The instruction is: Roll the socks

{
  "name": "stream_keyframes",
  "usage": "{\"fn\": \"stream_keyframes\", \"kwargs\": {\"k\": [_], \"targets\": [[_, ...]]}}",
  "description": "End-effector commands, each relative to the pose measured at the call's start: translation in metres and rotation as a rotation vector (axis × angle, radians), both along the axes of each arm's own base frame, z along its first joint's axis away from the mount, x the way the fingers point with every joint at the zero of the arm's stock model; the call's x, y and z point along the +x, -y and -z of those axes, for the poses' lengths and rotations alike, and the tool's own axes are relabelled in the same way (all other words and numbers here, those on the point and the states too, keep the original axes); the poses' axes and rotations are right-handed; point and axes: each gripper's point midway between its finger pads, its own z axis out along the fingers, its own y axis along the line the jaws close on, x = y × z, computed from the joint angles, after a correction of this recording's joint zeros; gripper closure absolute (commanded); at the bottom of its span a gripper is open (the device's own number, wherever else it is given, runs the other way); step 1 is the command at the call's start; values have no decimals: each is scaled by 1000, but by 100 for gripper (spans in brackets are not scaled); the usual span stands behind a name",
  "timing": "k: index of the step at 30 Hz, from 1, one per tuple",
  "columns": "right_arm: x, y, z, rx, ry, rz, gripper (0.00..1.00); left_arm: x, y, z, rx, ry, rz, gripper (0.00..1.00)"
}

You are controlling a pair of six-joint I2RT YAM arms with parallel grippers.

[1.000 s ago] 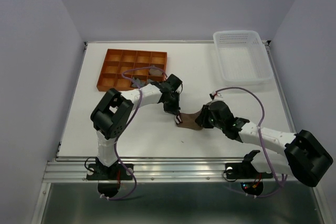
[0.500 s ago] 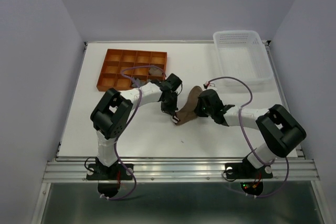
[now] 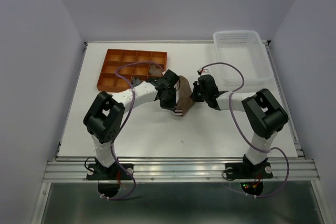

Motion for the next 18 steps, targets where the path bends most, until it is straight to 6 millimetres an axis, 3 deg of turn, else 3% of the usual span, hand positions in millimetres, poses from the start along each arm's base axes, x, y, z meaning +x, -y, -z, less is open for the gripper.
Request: {"fn": "stream_keyframes", "kwargs": {"k": [1, 4, 7, 12, 18], "targets": [[-12, 4, 14, -61, -32, -102, 89, -1, -3, -8, -11, 15, -17, 100], [-17, -10, -24, -5, 74, -219, 83, -2, -2, 4, 4, -15, -24, 100], [-26, -19, -51, 17, 136, -327, 69, -3, -3, 16, 24, -46, -39, 100], [-57, -34, -65, -9, 198, -479, 58, -2, -4, 21, 39, -64, -53, 100], [-105, -63, -76, 48, 253, -646, 57, -6, -6, 23, 46, -79, -63, 100]]}}
